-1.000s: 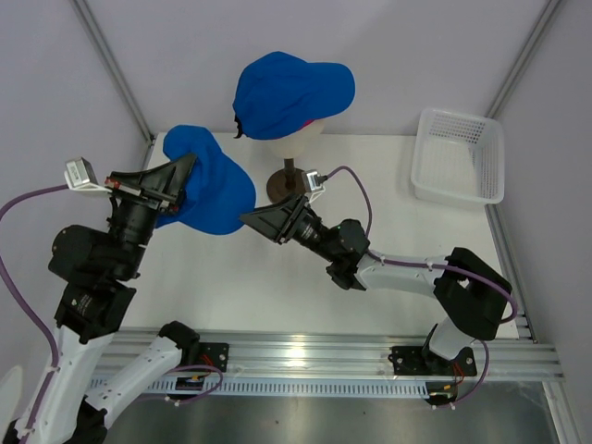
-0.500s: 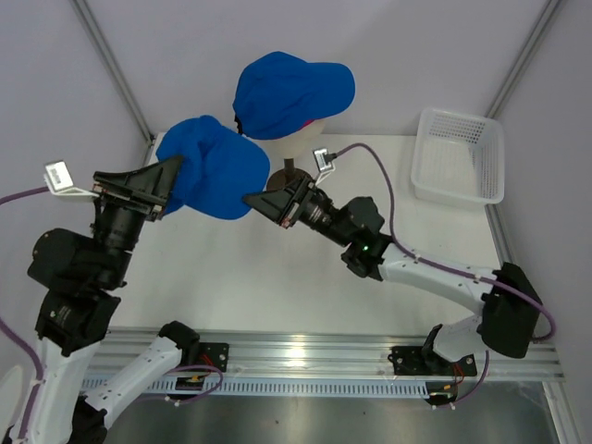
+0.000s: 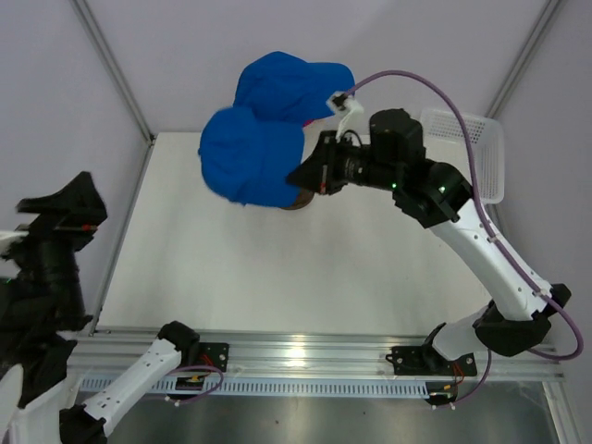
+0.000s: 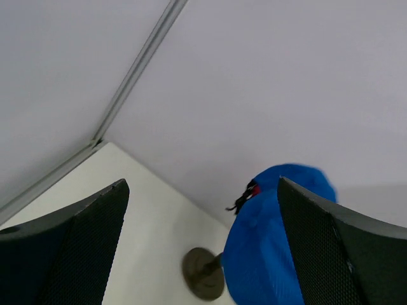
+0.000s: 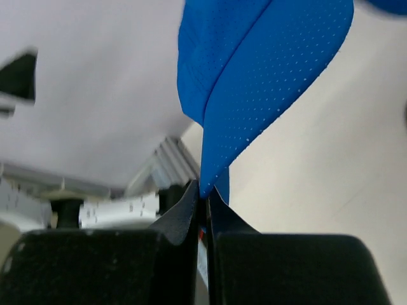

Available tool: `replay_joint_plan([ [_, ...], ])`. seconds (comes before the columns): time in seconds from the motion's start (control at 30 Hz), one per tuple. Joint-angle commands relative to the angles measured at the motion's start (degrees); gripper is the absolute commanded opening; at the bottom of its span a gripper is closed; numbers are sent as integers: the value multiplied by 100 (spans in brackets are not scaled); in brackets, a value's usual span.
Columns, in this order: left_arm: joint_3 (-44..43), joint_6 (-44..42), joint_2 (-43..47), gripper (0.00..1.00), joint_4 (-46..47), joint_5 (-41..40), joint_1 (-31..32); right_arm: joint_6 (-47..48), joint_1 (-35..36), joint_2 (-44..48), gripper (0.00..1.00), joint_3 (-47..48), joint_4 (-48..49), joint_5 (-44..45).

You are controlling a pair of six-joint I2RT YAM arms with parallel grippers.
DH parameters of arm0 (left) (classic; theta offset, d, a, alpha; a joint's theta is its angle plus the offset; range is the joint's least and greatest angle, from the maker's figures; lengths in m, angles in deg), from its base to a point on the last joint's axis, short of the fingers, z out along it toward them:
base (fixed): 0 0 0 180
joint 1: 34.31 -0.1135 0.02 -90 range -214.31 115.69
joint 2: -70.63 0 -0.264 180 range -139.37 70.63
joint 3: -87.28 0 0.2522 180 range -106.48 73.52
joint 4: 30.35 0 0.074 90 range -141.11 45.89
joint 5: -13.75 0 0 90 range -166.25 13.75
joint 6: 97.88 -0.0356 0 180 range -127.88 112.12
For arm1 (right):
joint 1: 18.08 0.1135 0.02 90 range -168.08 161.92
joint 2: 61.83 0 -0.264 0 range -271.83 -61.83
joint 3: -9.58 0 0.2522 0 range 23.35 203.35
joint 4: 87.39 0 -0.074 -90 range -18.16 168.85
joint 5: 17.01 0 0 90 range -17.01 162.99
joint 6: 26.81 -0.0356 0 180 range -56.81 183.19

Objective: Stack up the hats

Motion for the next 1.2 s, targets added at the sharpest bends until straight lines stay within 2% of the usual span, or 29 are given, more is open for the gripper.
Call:
replay_joint_plan([
  [0.0, 185, -390, -855, 99, -669, 56, 22, 797, 897, -390, 0, 830, -2127, -17],
  [0.1, 343, -364, -1023, 99, -556, 171, 22, 965, 1056, -883, 0, 1339, -2739, -322],
  [0.13, 387, -320, -1023, 99, -503, 198, 14, 956, 1214, -919, 0, 1471, -2592, -793],
  [0.2, 580, -267, -953, 99, -345, 399, -30, 887, 1303, -857, 0, 1420, -1997, -1000],
  [0.33, 598, -249, -865, 100, -388, 418, -144, 1035, 1040, -1181, 0, 1867, -1835, -1200],
  [0.47, 607, -267, -716, 99, -353, 409, -320, 1079, 488, -1831, 0, 3052, -1756, -1544],
  [0.53, 659, -276, -619, 100, -231, 374, -382, 975, 241, -2121, 0, 3642, -1389, -1867],
  [0.57, 747, -293, -610, 100, -177, 356, -408, 887, -30, -2149, 0, 3530, -621, -2166],
  [0.6, 782, -311, -575, 100, -125, 339, -434, 590, -163, -2167, 0, 3373, -91, -2830],
  [0.67, 809, -407, -593, 100, -2, 400, -522, -25, -601, -2298, 0, 3126, 1250, -3213],
  [0.7, 792, -442, -636, 99, -1, 426, -557, -785, -769, -2447, 0, 3203, 1659, -3641],
  [0.87, 844, -539, -759, 100, 174, 663, -795, -2821, -1421, -3720, 0, 4038, 3916, -4532],
  [1.0, 950, -540, -891, 100, 280, 927, -1041, -3279, -1755, -4152, 0, 4408, 4352, -4498],
  [1.17, 994, -460, -1119, 99, 298, 1243, -1375, -3745, -2063, -4381, 0, 4347, 5010, -4585],
])
